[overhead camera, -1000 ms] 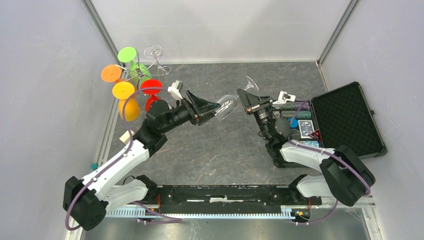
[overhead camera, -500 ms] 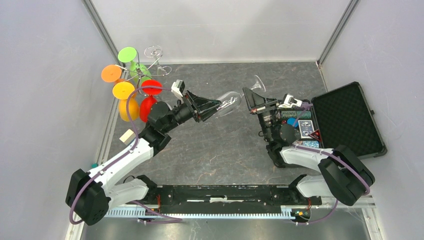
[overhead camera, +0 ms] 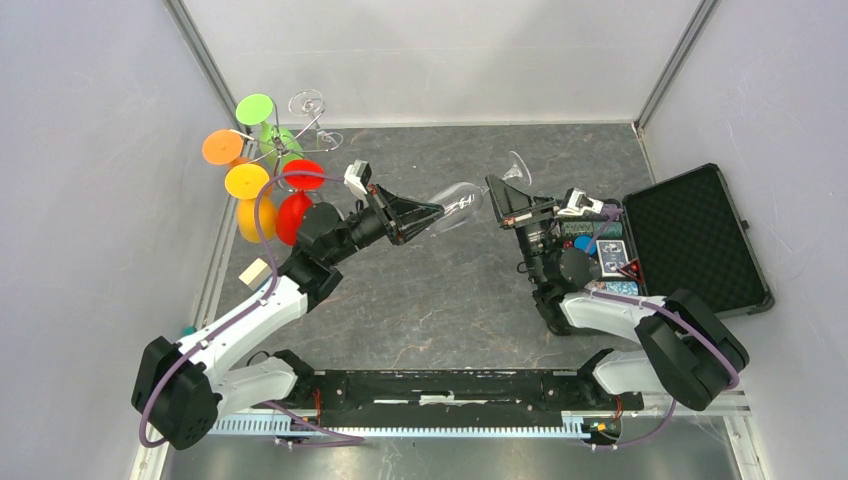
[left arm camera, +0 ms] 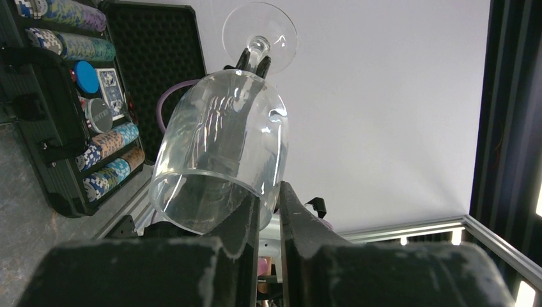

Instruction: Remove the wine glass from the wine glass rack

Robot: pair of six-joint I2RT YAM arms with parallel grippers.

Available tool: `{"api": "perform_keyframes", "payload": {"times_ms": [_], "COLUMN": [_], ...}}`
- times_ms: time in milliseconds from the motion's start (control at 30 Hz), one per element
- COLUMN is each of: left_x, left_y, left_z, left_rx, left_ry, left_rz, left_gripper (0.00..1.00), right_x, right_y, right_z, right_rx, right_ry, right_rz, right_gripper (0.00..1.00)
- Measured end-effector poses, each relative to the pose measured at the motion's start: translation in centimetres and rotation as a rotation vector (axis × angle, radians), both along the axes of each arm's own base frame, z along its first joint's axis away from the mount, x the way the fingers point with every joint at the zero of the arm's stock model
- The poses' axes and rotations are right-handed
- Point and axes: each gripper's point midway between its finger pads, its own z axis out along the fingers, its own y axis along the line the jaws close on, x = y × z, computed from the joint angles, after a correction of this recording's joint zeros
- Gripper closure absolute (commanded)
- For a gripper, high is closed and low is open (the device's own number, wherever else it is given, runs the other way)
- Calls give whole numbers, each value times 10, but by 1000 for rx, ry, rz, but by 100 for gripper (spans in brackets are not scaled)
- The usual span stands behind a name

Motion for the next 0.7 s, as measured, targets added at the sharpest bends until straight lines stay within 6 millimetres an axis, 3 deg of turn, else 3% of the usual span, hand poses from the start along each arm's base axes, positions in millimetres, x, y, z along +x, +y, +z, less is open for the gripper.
{"api": "perform_keyframes", "payload": {"times_ms": [267,300,400,467,600,700], "left_x": [0,-1,-1,0,0,0], "left_y": [0,1,1,1,0,0], "left_z": [3,4,4,3,2,1], "left_rx": [-8,-9,-7,-1,13,25], "left_ry": [-11,-12,-15,-24,-45,-61], "left_rz": [3,4,6,9,12,17], "left_gripper": [98,95,69,62,57,62], "right_x": [-1,-2,-2,-3,-6,-7], "right_y": [1,2,1,2,3,2], "right_z": [1,1,1,2,1,2], "right_rx": [21,22,22,19,10,9], "right_ry": [7,6,5,1,-1,-2], "right_rz": [32,34,34,36,47,49], "right_gripper": [100,100,100,100,100,100]}}
